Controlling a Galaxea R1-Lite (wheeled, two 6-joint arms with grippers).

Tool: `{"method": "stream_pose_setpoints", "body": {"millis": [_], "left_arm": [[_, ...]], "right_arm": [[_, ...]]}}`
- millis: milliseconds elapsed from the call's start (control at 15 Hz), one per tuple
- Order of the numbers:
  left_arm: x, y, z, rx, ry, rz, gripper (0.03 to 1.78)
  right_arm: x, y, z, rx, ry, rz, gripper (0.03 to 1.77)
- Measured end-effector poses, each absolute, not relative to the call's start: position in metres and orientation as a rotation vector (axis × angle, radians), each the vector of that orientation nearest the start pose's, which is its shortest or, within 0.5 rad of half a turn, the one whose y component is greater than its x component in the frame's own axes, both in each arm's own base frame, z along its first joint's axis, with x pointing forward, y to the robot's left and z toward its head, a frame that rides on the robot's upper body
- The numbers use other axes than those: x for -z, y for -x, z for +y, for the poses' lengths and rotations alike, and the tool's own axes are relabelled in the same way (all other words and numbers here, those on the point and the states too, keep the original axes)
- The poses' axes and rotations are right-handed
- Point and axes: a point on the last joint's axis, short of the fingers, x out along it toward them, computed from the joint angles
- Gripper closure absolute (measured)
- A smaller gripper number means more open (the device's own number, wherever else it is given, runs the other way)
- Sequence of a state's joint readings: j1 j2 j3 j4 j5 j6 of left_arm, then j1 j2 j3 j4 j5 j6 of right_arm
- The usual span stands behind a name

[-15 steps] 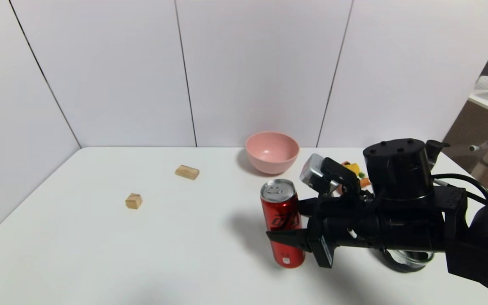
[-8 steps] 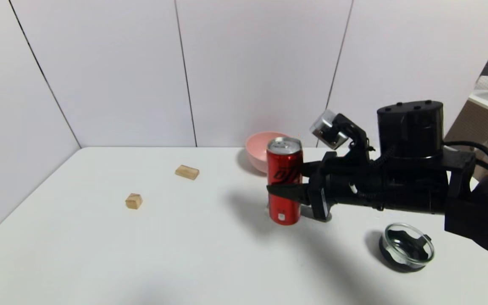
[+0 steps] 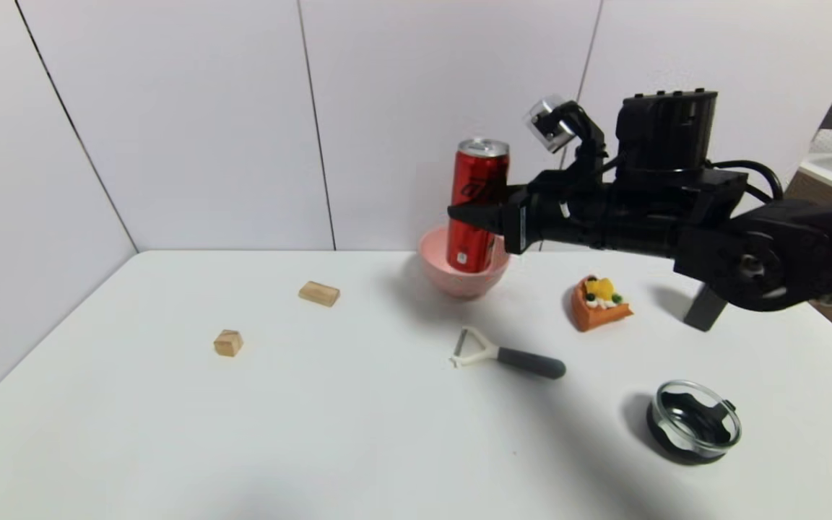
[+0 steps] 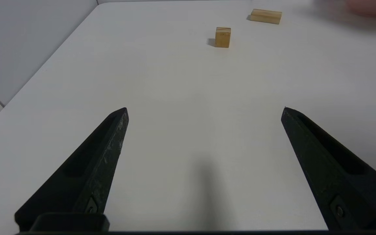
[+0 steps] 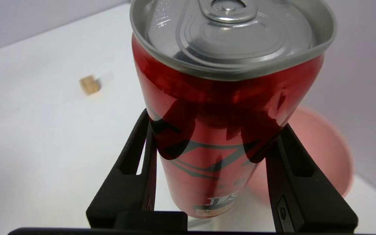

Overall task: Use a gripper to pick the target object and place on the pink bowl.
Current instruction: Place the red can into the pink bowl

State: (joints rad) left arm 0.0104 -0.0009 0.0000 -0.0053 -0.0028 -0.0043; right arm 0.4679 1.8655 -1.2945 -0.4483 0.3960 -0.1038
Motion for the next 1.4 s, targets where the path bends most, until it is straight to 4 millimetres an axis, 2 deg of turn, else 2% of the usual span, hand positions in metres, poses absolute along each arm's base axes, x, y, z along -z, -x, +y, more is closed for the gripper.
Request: {"method": "stream_pose_setpoints", "body": {"millis": [267, 733, 1067, 1400], "left_arm": [[-0.076, 0.023, 0.0, -0.008, 0.004, -0.007, 0.12], [-0.076, 0.023, 0.0, -0.007, 0.004, -0.007, 0.12], [-0.076, 0.023, 0.0, -0.008, 0.004, -0.007, 0.12], [-0.076, 0.023, 0.0, -0.008, 0.004, -0.006, 0.12]], "right_arm": [[-0.236, -0.375, 0.178, -0.822, 0.1, 0.053, 0.89], [-0.192, -0.429, 0.186, -0.788, 0.1, 0.07, 0.89], [-0.164, -0.448, 0.184, -0.769, 0.101, 0.084, 0.89], [-0.152, -0.457, 0.187, -0.767, 0.102, 0.063, 0.89]]}}
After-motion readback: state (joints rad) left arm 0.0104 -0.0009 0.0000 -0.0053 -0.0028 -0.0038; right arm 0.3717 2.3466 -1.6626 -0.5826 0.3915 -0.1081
